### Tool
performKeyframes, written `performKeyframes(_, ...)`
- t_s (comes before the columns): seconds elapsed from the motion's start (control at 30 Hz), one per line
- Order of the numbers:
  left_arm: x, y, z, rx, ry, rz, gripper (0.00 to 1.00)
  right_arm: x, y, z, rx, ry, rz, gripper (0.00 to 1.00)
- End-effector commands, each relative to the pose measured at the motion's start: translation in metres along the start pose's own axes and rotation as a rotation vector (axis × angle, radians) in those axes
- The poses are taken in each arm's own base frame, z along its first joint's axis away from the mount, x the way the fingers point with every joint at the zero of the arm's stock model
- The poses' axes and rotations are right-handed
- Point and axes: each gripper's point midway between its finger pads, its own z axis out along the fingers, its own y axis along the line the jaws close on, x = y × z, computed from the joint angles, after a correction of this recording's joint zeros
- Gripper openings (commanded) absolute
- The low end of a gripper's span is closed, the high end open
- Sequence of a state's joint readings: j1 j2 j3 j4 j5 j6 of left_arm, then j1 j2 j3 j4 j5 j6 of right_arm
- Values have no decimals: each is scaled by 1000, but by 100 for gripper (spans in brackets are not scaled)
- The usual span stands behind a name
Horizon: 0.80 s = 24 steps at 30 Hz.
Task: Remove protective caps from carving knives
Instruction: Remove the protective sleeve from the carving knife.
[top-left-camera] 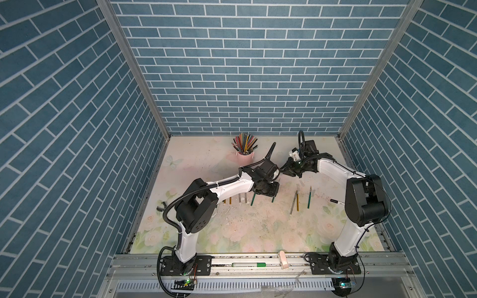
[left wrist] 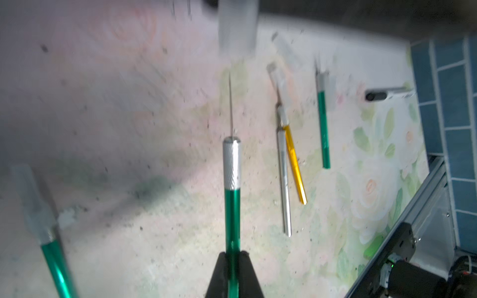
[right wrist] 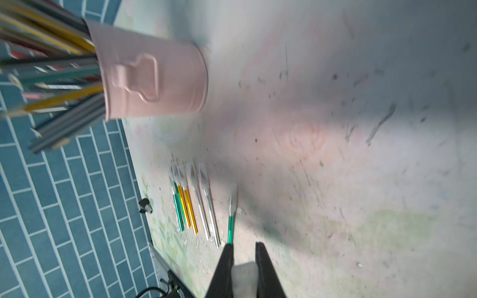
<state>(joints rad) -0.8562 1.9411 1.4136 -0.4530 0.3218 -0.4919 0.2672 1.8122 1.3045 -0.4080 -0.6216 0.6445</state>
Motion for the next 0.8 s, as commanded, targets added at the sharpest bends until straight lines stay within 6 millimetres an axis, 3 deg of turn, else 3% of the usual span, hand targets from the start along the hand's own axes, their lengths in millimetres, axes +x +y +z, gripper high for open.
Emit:
performKeyframes(0.0, 28, 6, 0, -25, 102, -8, 2, -26, 2, -7, 3, -79, -50, 0)
performKeyframes(0.37, 28, 6, -1, -26, 92, -5, 2, -28, -19, -12, 52, -86, -34, 0)
performKeyframes(0.77, 25, 6, -2, -28, 77, -1, 2, -8, -76, 0, 246, 16, -28, 1)
